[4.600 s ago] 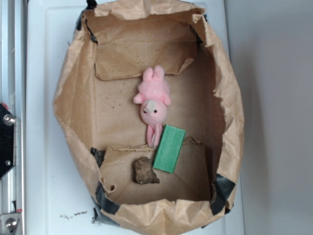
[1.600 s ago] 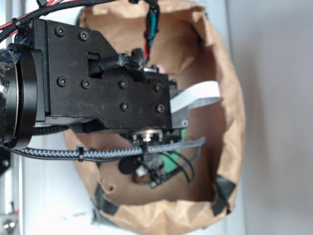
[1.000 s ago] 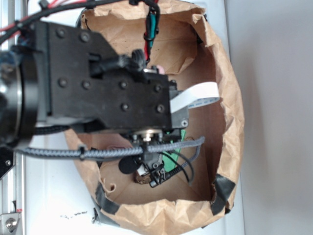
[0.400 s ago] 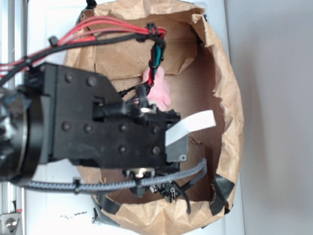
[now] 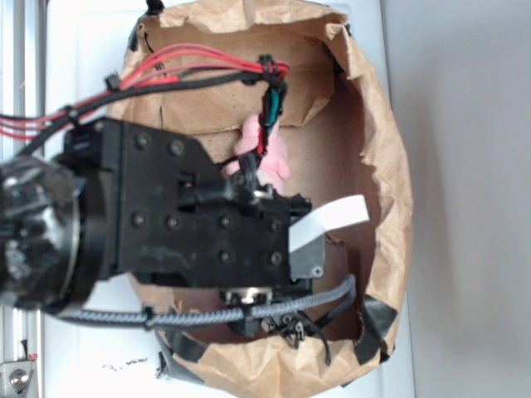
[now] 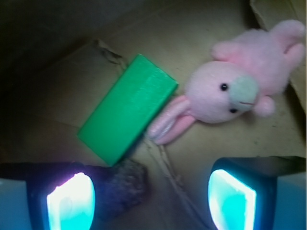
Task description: Grab the rock.
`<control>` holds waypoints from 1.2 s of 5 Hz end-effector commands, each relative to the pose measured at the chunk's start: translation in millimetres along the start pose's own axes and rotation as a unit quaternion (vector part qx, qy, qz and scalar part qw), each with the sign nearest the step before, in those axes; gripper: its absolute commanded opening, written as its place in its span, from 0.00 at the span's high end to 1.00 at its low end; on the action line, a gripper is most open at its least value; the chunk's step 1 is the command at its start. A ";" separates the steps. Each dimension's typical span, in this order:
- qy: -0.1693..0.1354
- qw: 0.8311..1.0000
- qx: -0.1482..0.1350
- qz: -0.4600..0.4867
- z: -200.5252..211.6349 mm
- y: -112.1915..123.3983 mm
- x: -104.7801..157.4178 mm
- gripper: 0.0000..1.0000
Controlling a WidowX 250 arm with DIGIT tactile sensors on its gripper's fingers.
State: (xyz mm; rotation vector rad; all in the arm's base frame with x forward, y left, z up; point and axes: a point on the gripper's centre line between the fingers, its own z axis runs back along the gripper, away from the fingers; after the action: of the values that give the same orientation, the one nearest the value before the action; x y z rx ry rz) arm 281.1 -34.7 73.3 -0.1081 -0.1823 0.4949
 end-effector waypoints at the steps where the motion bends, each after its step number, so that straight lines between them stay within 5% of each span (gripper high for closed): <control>1: 0.003 1.000 0.015 -0.005 -3.8 -8.3 4.7 0.00; 6: 0.008 0.999 -0.038 -0.035 27.3 -10.4 -22.8 0.00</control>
State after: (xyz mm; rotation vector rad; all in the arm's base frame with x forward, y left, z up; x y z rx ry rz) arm 258.0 -47.2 81.2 -0.1546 -0.1321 0.4539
